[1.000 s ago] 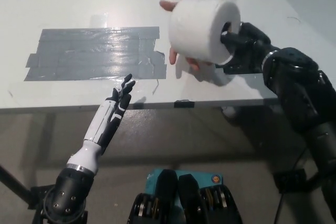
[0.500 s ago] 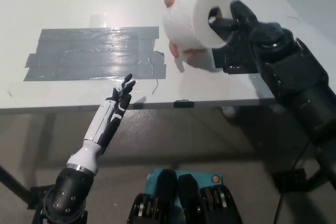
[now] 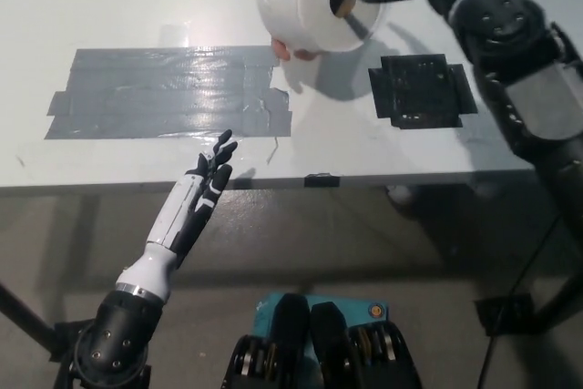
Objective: A toilet paper roll is kept on the black spot on the desk infront of the robot and the robot inserts its right thumb into the hole in the centre to grab the roll. Then it passes the roll to a person.
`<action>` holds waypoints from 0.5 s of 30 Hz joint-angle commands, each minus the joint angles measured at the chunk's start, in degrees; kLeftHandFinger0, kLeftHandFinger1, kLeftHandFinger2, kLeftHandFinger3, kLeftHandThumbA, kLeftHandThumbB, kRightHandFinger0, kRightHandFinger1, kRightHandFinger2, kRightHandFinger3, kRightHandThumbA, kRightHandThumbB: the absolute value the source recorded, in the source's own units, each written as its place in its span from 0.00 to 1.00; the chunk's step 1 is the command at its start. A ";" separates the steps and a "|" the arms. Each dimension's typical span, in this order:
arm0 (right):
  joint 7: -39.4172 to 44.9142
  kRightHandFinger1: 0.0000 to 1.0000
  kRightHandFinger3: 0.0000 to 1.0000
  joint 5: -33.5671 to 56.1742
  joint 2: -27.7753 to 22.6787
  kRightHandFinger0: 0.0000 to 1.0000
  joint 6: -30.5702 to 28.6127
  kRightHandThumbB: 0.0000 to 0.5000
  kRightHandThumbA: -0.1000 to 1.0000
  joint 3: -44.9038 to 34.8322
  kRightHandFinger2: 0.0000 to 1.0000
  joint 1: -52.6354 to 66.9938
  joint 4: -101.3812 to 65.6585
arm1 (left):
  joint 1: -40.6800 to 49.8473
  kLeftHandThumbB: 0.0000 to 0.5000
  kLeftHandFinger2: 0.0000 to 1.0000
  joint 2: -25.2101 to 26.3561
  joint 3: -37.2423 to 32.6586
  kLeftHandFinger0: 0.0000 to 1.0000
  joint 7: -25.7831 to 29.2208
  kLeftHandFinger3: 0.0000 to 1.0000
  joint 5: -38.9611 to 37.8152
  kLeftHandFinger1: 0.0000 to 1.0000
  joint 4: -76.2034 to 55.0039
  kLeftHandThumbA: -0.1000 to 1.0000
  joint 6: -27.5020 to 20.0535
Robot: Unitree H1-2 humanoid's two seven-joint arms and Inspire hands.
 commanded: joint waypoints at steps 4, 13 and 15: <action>1.42 1.00 1.00 0.65 -7.04 1.00 7.53 0.98 0.91 -8.79 1.00 3.94 -28.32 | -1.75 0.11 1.00 0.90 0.18 1.00 -0.98 1.00 -0.27 1.00 -1.98 0.98 0.07; 0.31 1.00 1.00 -4.72 -9.52 1.00 6.14 0.85 1.00 -10.21 1.00 19.93 -56.31 | -3.11 0.10 1.00 0.93 0.54 1.00 -0.60 1.00 -0.39 1.00 -0.98 0.97 -0.70; -0.22 1.00 1.00 -5.72 -8.32 1.00 6.62 0.79 1.00 -9.29 1.00 24.15 -60.34 | -3.38 0.10 1.00 0.83 0.67 1.00 -0.53 1.00 -0.55 1.00 -0.80 0.98 -0.66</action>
